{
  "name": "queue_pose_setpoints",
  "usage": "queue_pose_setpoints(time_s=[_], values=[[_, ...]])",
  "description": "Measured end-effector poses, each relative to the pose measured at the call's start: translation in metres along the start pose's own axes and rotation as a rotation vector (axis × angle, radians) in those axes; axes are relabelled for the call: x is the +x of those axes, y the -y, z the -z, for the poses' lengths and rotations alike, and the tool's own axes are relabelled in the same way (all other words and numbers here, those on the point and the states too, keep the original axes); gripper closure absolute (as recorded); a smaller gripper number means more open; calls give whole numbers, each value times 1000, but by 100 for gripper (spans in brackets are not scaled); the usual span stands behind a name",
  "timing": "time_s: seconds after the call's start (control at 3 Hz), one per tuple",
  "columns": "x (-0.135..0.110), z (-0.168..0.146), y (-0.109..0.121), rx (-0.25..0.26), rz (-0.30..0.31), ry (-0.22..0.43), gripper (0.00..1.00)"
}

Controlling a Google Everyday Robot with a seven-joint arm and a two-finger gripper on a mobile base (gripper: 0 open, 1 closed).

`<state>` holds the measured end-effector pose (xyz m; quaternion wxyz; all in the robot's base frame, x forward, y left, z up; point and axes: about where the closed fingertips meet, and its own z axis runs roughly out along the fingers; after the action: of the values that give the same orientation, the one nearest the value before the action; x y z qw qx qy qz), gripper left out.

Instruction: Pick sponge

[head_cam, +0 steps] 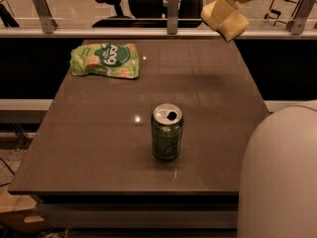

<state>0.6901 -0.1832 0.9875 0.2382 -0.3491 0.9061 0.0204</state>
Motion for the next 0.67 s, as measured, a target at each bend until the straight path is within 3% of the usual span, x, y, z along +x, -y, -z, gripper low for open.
queue_pose_setpoints(time_s=[0.67], values=[[-9, 15, -4, 9, 21, 27, 100]])
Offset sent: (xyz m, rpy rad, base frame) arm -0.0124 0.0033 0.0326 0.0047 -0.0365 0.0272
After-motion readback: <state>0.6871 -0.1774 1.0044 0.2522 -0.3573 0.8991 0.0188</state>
